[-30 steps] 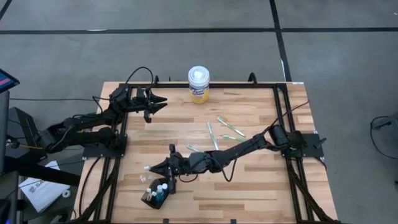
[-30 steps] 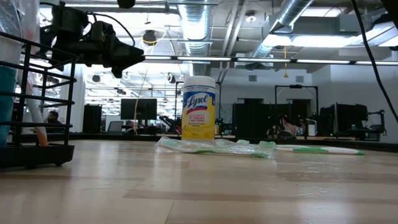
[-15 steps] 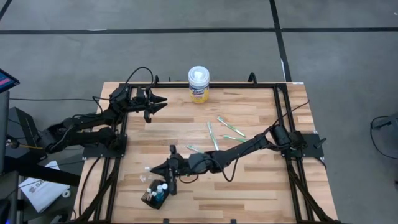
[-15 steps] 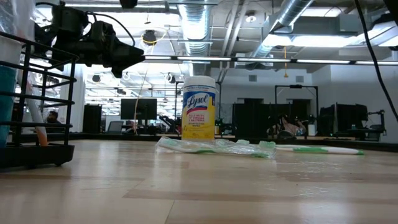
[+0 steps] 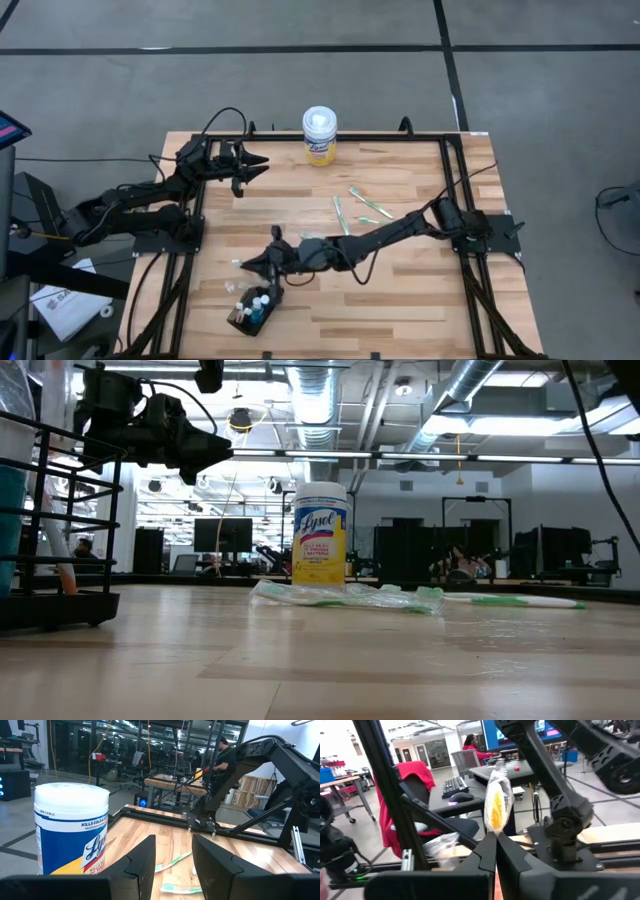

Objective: Pick & Place toothbrushing station
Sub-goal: Put the orange toothbrush into the black wire organizer bin

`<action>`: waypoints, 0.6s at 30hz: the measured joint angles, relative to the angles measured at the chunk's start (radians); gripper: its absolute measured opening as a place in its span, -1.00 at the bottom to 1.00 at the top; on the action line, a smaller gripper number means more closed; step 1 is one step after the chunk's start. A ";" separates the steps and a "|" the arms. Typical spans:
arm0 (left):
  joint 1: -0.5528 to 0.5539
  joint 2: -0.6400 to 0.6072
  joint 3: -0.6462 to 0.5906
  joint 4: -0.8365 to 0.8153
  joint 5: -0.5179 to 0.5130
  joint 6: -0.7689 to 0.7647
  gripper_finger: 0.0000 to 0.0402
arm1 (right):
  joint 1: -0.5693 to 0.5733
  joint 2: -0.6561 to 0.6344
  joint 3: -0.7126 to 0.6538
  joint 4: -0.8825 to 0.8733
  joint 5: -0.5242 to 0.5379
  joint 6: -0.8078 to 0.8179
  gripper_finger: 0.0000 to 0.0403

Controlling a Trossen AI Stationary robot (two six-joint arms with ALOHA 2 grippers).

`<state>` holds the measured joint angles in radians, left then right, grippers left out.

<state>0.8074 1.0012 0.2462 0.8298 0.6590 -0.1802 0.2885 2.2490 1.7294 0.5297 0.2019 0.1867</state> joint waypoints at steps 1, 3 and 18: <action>0.000 0.000 0.000 0.000 0.000 0.000 -0.39 | -0.005 0.000 0.000 0.001 -0.002 -0.001 -1.00; 0.000 0.000 0.000 0.000 0.000 0.000 -0.39 | -0.012 0.007 0.000 0.006 -0.017 -0.003 -1.00; 0.002 0.000 0.000 0.000 0.004 0.038 -0.39 | -0.032 0.130 -0.001 0.154 -0.068 0.075 -1.00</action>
<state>0.8093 1.0013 0.2459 0.8299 0.6634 -0.1420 0.2565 2.3793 1.7284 0.6840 0.1335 0.2614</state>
